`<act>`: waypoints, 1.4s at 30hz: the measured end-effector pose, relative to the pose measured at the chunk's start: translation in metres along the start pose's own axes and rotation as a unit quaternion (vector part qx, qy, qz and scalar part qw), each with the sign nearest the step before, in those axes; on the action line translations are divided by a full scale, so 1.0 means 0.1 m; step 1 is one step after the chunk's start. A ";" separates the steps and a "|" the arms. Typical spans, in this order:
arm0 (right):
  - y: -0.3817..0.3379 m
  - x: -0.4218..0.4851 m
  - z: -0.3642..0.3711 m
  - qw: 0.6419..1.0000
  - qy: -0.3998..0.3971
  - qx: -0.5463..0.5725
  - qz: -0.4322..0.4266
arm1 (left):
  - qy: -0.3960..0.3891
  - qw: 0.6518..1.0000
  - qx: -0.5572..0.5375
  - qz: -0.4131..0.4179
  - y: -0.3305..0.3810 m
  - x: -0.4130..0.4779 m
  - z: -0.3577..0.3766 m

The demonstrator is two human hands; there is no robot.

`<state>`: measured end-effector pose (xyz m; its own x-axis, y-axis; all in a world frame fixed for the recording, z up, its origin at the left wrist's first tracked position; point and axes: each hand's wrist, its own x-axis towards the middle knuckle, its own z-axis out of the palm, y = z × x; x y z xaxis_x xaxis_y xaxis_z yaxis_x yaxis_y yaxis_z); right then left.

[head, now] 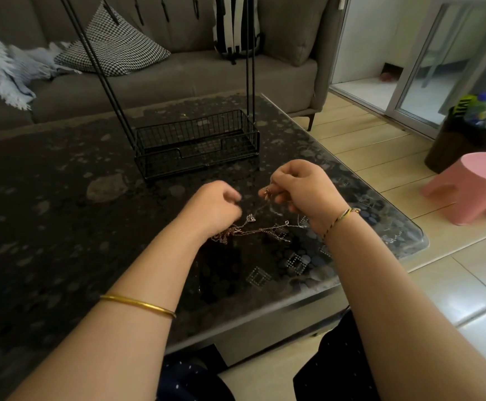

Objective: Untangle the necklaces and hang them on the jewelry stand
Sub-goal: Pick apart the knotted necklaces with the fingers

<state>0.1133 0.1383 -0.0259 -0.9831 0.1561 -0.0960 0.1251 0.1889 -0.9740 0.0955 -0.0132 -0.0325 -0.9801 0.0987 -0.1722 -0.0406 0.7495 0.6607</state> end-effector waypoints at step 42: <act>-0.05 -0.05 0.08 0.992 -0.008 -0.071 -0.108 | 0.046 0.953 -0.300 -0.019 0.18 -0.06 -0.01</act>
<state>0.1163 0.1285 -0.0226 -0.9908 0.0827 0.1068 -0.0714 0.3510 -0.9337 0.1008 -0.0011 -0.0190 -0.9876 0.0001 -0.1570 -0.1524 0.2395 0.9588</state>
